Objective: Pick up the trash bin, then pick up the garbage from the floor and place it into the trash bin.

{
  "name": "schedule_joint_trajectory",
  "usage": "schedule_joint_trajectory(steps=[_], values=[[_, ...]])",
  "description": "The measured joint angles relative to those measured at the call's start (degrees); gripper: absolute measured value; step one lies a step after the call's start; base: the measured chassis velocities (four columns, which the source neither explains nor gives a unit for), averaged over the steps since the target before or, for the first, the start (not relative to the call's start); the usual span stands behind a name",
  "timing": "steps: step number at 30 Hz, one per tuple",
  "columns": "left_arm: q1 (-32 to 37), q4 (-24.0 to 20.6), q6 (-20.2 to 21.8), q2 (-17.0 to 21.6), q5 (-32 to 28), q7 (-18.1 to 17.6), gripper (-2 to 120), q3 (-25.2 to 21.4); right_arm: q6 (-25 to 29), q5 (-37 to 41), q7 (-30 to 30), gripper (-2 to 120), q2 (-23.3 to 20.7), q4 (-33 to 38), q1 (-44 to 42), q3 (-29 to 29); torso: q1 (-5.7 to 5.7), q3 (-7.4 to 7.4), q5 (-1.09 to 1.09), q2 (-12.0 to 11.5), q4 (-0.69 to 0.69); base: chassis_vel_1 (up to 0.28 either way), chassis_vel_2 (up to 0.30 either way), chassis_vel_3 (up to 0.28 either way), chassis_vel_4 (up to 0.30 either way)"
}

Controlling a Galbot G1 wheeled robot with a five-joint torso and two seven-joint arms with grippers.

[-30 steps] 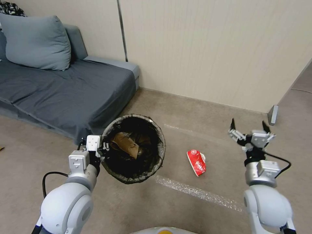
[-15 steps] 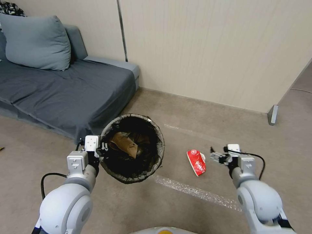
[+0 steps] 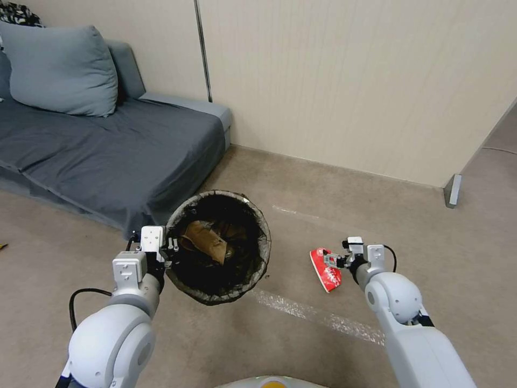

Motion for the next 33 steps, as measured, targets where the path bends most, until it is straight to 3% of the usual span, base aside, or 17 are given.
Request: schedule_joint_trajectory(steps=[12, 27, 33], values=[[0.0, 0.5, 0.0, -0.1, 0.2, 0.0, 0, 0.3, 0.6, 0.4, -0.9, 100, 0.5, -14.7, 6.0, -0.1, 0.0, 0.0, 0.0, 0.0, 0.0, 0.0, 0.0, 0.0, 0.0], [0.1, 0.6, 0.0, 0.3, 0.3, 0.1, 0, 0.4, 0.9, 2.2, -1.4, 100, 1.6, -26.9, 14.5, -1.7, 0.0, -0.01, -0.01, 0.0, 0.0, 0.0, 0.0, 0.0, 0.0], [0.1, 0.6, 0.0, 0.6, 0.1, 0.1, 0, 0.2, 0.9, 1.5, -2.5, 82, 2.3, -29.2, 14.1, -1.0, 0.0, -0.01, 0.0, 0.0, 0.01, 0.0, 0.0, 0.0, 0.0]])
